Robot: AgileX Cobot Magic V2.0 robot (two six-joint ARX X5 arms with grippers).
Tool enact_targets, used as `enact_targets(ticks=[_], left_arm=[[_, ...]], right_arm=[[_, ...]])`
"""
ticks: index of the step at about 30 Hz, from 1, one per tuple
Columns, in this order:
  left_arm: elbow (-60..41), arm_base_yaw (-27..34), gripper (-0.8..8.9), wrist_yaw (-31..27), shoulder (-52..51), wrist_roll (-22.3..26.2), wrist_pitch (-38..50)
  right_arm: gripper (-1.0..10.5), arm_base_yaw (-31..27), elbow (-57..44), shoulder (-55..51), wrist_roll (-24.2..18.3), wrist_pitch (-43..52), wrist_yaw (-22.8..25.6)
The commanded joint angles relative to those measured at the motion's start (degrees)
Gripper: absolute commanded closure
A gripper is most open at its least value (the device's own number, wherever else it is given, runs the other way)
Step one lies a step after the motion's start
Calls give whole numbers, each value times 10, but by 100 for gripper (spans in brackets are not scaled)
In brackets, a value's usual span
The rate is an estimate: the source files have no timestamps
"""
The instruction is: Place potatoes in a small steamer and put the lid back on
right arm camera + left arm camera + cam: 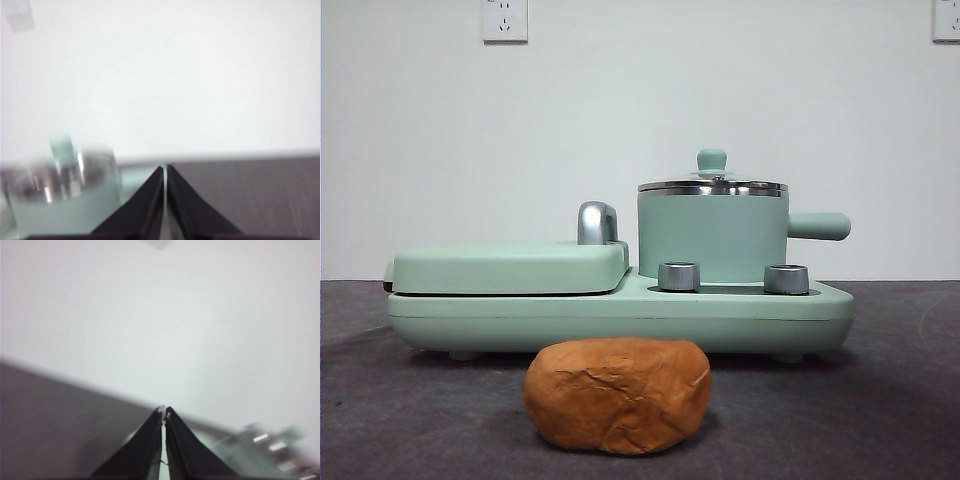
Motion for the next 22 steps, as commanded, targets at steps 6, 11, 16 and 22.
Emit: enact_targets(ticks=[6, 11, 16, 22], left_arm=[[137, -2, 804, 50, 44, -24, -153], [250, -2, 804, 112, 138, 79, -232], [359, -2, 804, 162, 256, 200, -328], [467, -13, 805, 201, 392, 359, -431]], right_arm=[[940, 2, 166, 47, 66, -228, -18], [940, 2, 278, 132, -10, -338, -77], [940, 2, 365, 223, -103, -391, -136], [940, 11, 443, 324, -262, -471, -166]])
